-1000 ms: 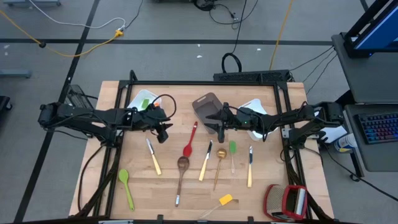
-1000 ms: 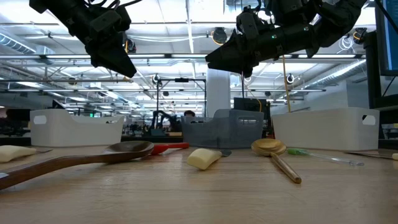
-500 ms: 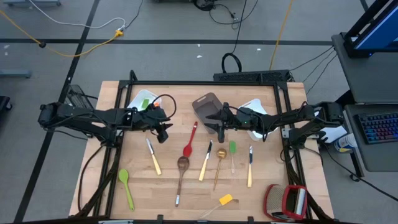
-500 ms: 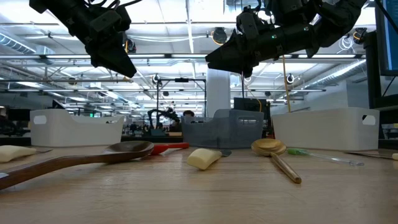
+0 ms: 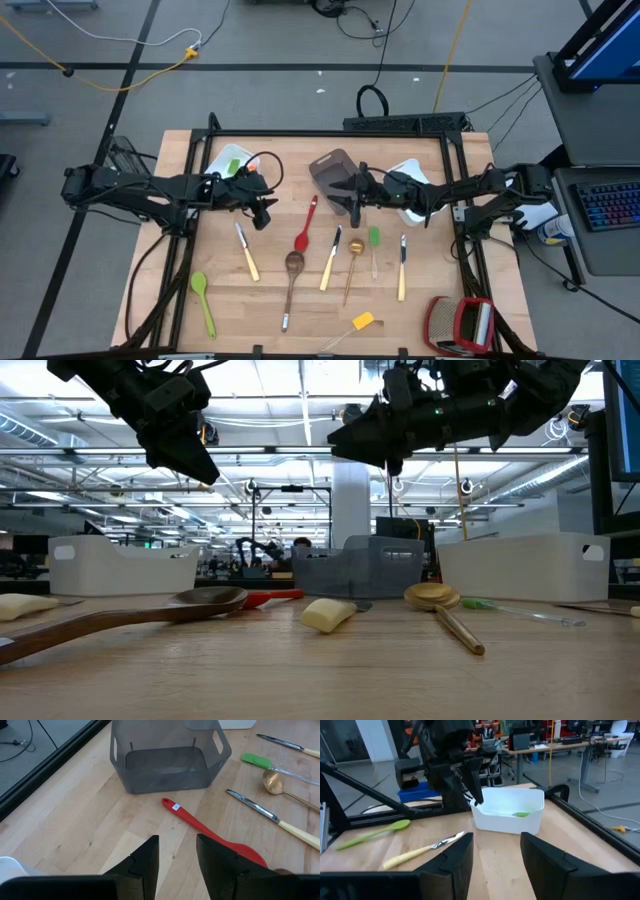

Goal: Pick & Place Kitchen Items
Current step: Put the green spatula into the left white bin

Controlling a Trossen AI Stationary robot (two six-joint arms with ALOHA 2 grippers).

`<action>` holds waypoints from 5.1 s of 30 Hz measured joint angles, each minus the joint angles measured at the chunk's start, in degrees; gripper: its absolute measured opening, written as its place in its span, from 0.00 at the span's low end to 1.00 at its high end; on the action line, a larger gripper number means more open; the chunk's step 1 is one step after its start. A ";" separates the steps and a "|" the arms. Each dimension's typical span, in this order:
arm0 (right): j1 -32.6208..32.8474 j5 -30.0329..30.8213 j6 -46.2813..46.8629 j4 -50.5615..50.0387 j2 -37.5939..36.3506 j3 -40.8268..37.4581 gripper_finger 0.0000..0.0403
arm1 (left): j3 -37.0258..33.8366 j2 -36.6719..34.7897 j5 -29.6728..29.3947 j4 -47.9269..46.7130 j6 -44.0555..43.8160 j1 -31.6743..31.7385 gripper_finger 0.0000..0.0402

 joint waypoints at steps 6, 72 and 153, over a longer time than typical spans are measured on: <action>0.00 -0.16 10.00 0.87 0.00 0.00 0.39 | 0.00 0.00 0.00 0.00 0.00 0.00 0.34; 12.08 -8.70 3.05 -55.80 -17.20 -0.01 0.53 | 0.00 0.00 0.00 0.04 4.09 0.00 0.34; 9.29 -0.09 37.65 -72.94 12.94 5.97 0.20 | -0.02 0.00 0.02 0.48 8.54 0.35 0.34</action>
